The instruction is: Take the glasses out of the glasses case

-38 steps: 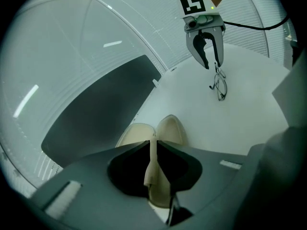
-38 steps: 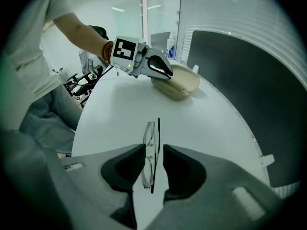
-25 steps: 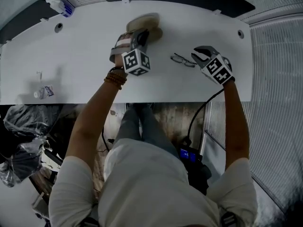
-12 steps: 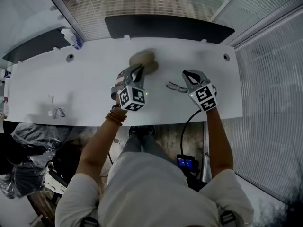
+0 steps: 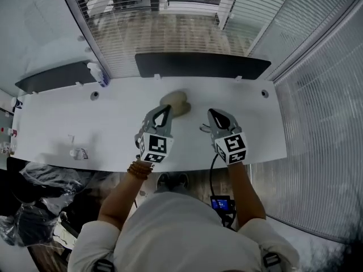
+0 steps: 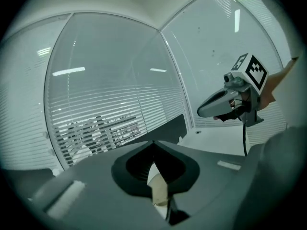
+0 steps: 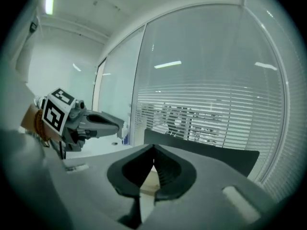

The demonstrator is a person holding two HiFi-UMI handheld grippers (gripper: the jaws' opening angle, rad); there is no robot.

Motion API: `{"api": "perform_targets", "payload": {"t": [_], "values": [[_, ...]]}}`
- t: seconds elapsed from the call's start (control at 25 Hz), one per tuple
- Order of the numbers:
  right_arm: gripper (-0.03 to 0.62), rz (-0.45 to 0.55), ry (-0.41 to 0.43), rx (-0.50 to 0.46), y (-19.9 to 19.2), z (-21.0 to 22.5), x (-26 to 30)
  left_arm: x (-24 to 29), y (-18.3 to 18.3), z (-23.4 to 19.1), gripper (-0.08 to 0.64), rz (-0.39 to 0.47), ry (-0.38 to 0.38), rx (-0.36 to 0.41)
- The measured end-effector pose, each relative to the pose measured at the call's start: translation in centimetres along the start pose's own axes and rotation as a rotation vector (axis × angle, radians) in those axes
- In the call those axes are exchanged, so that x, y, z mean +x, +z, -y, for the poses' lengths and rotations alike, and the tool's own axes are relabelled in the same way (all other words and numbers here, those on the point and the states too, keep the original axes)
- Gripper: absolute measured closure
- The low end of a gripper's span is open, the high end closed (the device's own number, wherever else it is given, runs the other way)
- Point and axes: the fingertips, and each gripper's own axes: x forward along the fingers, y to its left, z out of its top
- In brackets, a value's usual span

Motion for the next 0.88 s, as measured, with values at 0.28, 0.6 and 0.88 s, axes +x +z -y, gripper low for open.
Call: {"api": "perform_targets", "payload": {"t": [0.28,0.6,0.88], "values": [[0.591,0.090,-0.011,-0.015,4.3,-3.5,-1.0,-3.0,3.5,0.0,0.557,0.072,-0.043,-0.135],[0.591,0.187,-0.027,0.101,7.1,-6.9,-3.3,-6.5,7.1,1.2,0.557,0.184,-0.077,-0.201],[0.591,0.233,-0.039,0.151,8.2,-8.9,-4.0,-8.1,7.8,1.7,0.557,0.212,-0.095,-0.307]]}}
